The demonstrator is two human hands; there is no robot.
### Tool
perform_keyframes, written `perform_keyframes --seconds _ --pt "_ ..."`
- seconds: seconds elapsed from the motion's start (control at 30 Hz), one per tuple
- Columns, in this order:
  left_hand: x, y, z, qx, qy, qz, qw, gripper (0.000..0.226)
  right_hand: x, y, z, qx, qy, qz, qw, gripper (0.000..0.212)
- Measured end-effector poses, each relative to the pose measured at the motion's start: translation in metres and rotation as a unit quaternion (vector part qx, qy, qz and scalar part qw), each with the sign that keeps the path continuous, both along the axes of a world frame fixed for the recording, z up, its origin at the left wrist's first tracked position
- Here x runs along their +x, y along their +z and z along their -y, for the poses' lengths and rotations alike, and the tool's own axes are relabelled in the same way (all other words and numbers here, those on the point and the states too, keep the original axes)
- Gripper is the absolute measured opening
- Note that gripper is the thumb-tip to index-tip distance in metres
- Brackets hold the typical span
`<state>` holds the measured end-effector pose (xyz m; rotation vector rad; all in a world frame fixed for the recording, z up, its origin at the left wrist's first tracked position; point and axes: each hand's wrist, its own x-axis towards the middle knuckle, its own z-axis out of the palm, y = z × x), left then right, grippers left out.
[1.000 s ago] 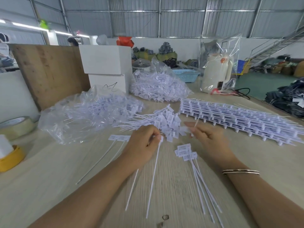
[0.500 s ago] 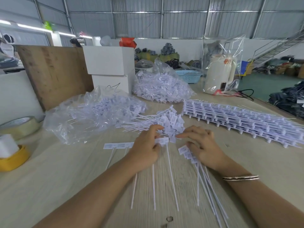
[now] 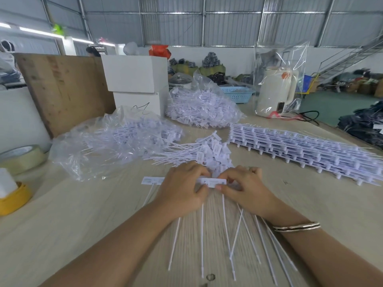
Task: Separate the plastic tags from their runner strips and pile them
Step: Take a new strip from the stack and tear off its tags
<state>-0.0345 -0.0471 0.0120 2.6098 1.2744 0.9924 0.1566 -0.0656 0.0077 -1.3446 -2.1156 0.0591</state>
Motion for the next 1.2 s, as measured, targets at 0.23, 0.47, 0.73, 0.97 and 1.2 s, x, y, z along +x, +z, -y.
perform_keyframes --seconds 0.23,0.47,0.73,0.97,1.2 --pt "-0.002 -0.004 -0.008 -0.138 0.022 0.053 0.989 0.034 -0.004 0.003 0.005 0.0 0.004 -0.013 1.0 0.005" --pt "0.002 -0.003 -0.012 -0.216 0.016 0.08 0.973 0.038 -0.007 0.009 0.01 0.063 -0.006 0.054 0.997 0.013" --pt "0.003 -0.002 -0.012 -0.252 0.007 0.142 0.957 0.04 -0.011 0.013 0.013 0.101 0.003 0.016 0.995 0.01" --pt "0.01 0.001 -0.005 -0.243 -0.027 0.174 0.954 0.038 0.001 0.011 0.004 -0.112 0.093 -0.279 0.949 0.009" --pt "0.017 0.0 -0.004 -0.287 -0.058 0.258 0.921 0.037 0.005 0.008 0.003 -0.173 0.147 -0.385 0.895 0.008"
